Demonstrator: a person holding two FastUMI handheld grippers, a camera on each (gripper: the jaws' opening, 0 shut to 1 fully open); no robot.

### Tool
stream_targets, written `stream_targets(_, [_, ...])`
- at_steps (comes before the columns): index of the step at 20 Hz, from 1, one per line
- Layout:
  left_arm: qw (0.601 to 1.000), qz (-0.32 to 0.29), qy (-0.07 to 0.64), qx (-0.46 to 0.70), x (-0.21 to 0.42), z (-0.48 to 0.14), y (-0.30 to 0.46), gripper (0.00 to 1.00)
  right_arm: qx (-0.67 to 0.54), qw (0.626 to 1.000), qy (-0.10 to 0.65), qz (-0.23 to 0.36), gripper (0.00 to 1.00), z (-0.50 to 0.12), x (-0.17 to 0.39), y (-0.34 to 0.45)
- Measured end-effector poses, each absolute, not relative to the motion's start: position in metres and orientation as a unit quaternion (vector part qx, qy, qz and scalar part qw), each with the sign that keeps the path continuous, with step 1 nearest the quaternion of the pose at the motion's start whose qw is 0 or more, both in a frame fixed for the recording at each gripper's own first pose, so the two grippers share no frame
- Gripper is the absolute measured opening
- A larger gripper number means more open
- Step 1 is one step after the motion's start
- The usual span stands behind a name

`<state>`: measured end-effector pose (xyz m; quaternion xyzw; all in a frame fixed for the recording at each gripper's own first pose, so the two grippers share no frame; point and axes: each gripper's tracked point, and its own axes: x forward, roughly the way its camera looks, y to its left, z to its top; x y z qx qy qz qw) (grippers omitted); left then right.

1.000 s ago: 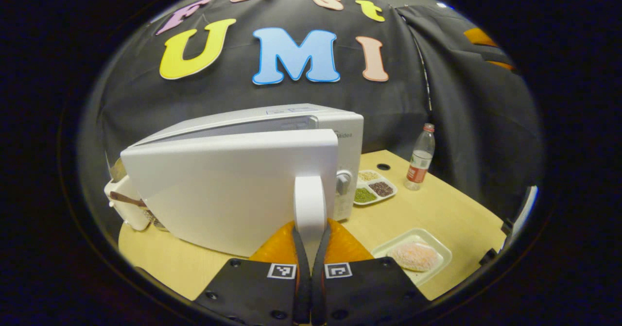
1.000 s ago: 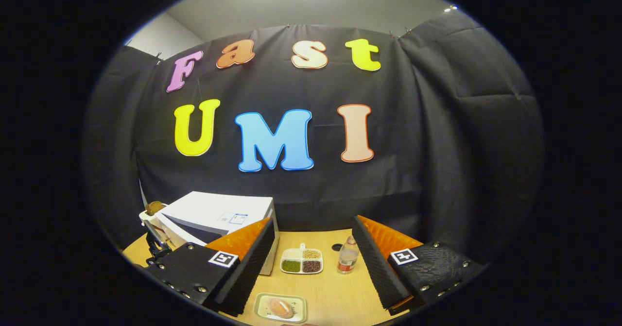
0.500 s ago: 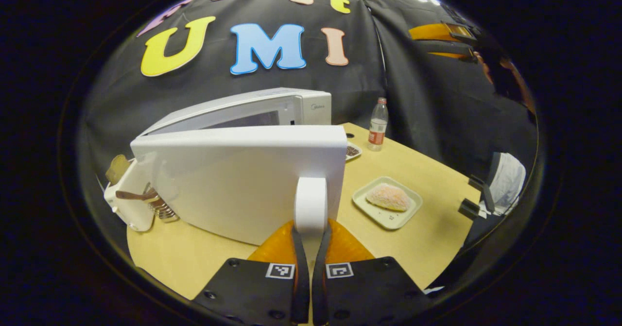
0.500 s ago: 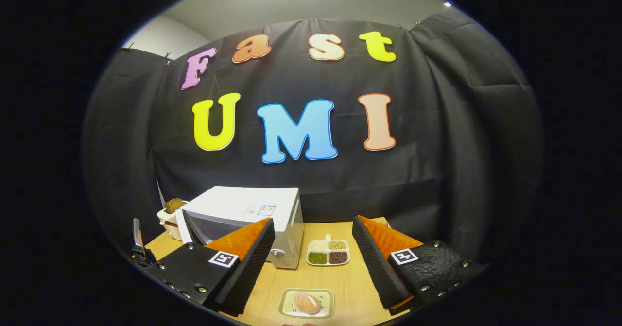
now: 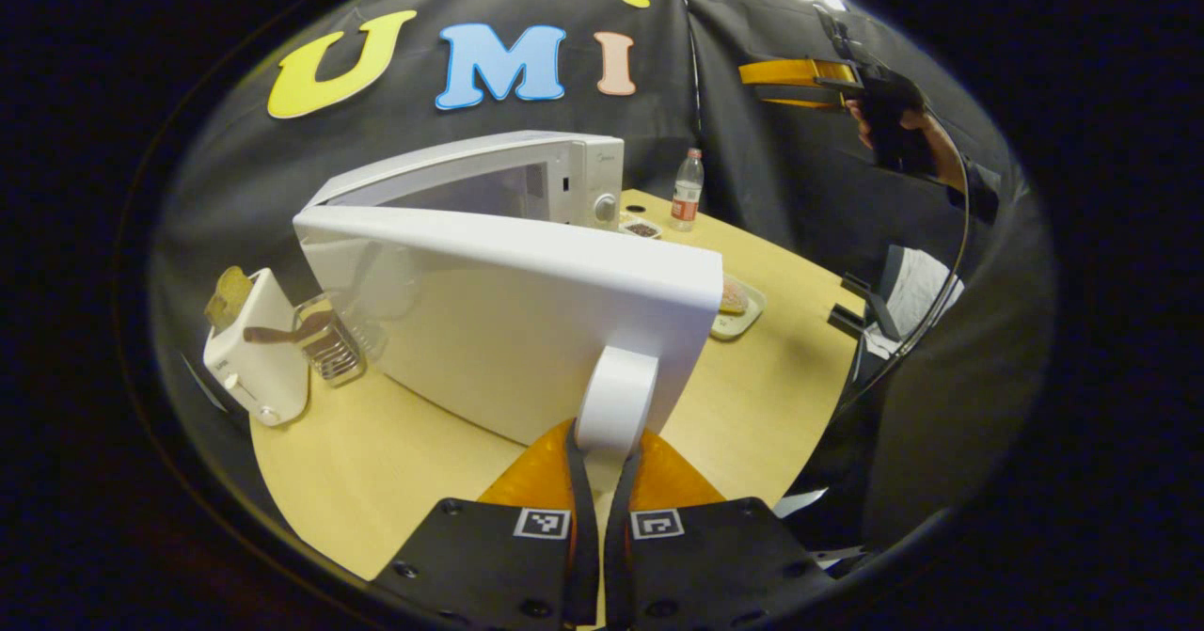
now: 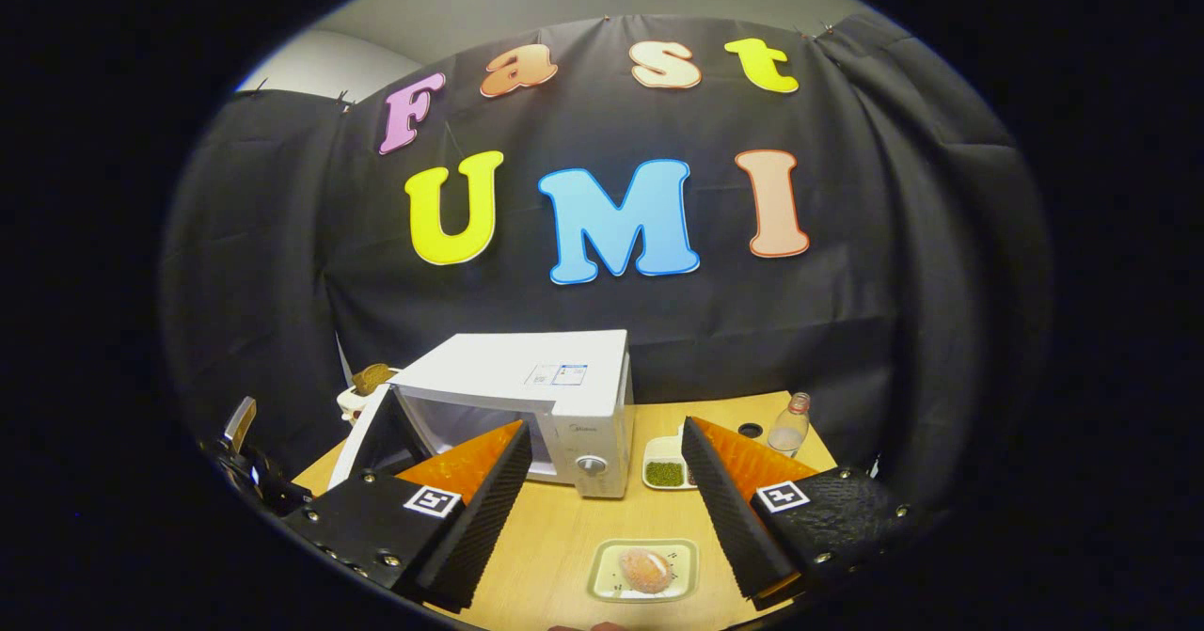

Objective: Open the microwave oven with the left hand, put the food in, and close the microwave oven.

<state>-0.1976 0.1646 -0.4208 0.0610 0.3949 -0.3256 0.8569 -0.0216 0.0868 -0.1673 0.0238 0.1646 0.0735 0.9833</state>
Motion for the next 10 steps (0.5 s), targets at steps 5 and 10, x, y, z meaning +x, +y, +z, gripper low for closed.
stream_targets(5, [0.840,-0.344,0.413,0.075,-0.215,-0.419,0.205,0.13,0.000,0.970,0.230,0.076,0.98,-0.215,-0.023,0.092])
stream_targets(10, [0.827,-0.350,0.429,0.100,-0.228,-0.418,0.260,0.18,-0.020,0.930,0.359,0.075,0.99,-0.301,-0.027,0.075])
